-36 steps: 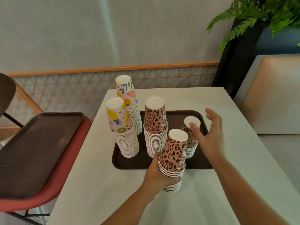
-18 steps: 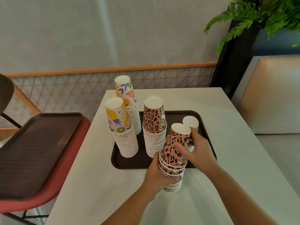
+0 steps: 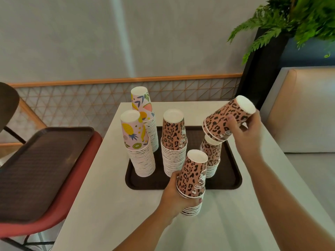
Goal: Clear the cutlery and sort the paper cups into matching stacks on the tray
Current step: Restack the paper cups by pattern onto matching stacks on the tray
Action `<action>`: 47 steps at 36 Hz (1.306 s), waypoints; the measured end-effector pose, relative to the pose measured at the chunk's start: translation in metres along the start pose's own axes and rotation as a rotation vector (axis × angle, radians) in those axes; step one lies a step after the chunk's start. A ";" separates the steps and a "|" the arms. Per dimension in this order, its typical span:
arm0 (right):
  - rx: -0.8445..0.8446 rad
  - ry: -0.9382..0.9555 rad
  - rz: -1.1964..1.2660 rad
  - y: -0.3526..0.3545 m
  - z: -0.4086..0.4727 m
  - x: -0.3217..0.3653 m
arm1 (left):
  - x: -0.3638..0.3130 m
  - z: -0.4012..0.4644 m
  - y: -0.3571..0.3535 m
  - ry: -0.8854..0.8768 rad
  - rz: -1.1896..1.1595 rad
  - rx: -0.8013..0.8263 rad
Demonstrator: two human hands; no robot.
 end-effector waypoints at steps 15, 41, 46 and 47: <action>0.189 0.154 -0.202 -0.013 -0.052 -0.004 | -0.004 0.004 0.001 -0.027 -0.039 0.007; 0.480 0.083 -0.191 -0.021 -0.071 -0.002 | -0.003 0.004 -0.004 -0.050 -0.022 0.016; 0.329 0.068 -0.074 -0.012 -0.049 0.012 | 0.000 0.003 -0.002 -0.045 0.027 0.004; 0.280 0.066 -0.022 -0.008 -0.043 0.015 | 0.001 0.003 -0.002 -0.043 0.031 0.000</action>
Point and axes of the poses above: each hand's wrist, its own z-axis towards the middle knuckle, its own y-axis out of the back of the hand, x = y × z, the point moved 3 cm from there along z, towards the middle knuckle, and after that the axes turned 5 degrees about -z, right-handed, at the moved point
